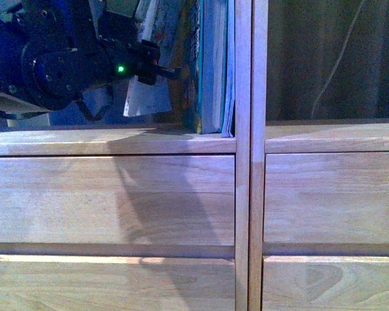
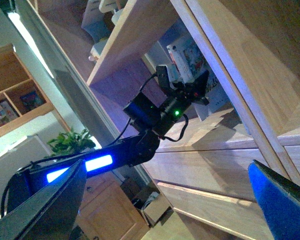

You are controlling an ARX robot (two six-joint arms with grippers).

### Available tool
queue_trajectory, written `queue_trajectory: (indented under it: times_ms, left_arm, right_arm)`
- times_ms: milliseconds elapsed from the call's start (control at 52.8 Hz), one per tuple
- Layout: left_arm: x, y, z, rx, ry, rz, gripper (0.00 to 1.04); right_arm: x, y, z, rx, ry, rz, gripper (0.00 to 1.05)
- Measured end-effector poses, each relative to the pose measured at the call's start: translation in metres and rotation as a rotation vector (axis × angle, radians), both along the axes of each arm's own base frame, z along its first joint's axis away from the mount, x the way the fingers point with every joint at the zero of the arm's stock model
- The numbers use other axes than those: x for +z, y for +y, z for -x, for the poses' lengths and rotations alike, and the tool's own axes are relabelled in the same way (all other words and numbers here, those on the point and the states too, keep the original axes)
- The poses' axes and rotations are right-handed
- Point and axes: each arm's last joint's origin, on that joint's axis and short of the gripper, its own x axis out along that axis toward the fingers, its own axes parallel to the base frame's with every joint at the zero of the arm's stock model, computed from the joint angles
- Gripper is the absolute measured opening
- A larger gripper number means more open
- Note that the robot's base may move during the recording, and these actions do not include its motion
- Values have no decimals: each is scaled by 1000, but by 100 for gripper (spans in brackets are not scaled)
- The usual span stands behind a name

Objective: Organize books on shelf

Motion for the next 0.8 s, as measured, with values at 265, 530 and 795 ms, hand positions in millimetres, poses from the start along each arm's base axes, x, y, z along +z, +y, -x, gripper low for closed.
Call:
queue_trajectory:
  times_ms: [265,530,795]
  left_arm:
    - [-17,-11,-19,-31,-3,-19,17]
    - [-14,-30,-17,-73,-27,-24,17]
    - [-34,-33,-14,-99,19,-56,45]
  right_arm:
    - [0,0,0,0,0,0,98]
    - [0,0,0,0,0,0,98]
    - [0,0,0,0,0,0,98]
